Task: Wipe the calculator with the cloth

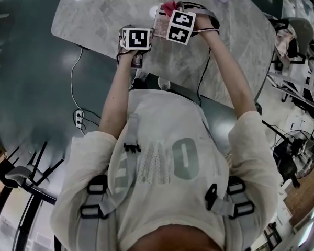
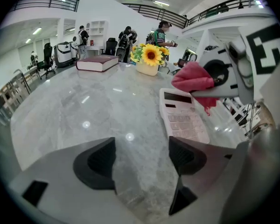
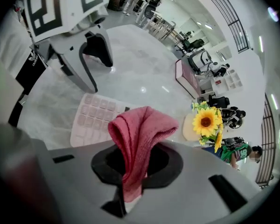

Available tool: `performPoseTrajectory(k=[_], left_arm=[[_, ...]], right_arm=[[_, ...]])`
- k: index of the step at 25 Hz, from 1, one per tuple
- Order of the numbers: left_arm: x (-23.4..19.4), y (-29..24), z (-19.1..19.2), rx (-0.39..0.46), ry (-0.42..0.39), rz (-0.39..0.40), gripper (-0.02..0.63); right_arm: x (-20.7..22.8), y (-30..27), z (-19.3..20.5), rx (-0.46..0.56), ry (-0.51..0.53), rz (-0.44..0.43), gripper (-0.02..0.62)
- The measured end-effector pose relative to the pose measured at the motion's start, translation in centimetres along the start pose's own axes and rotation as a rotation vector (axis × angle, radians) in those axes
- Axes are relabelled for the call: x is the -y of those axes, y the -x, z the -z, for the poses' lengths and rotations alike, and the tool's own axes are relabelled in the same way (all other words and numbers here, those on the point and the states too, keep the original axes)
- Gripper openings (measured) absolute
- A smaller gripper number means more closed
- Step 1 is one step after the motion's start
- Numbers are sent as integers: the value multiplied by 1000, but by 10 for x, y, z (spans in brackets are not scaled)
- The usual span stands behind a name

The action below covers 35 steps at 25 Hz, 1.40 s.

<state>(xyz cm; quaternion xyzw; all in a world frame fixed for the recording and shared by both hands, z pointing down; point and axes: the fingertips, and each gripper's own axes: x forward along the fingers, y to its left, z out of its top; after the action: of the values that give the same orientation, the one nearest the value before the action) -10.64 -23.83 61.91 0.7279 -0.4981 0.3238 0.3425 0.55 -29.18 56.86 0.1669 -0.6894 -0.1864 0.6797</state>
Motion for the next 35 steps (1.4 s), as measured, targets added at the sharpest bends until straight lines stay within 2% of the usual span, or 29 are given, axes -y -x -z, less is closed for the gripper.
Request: performPoseTrajectory(k=[2, 4, 7, 9, 15, 22, 29, 35], left_arm=[[-4, 1, 2, 2, -63, -50, 261], [-7, 1, 2, 27, -71, -59, 261], [-7, -1, 1, 34, -62, -30, 261], [-5, -1, -1, 38, -35, 2, 261], [-3, 4, -4, 51, 57, 66, 321], [0, 3, -5, 59, 31, 61, 334], [-10, 10, -7, 72, 141, 88, 333], [-10, 9, -8, 83, 141, 83, 331]], right_arm=[[7, -8, -1, -14, 12, -5, 55], [11, -17, -2, -32, 29, -17, 55], [12, -27, -3, -52, 55, -29, 55], [13, -29, -2, -62, 64, -30, 55], [5, -28, -10, -59, 72, -33, 55], [-10, -28, -15, -58, 84, -55, 55], [-35, -22, -25, -42, 106, -79, 55], [-58, -14, -35, -16, 128, -111, 55]])
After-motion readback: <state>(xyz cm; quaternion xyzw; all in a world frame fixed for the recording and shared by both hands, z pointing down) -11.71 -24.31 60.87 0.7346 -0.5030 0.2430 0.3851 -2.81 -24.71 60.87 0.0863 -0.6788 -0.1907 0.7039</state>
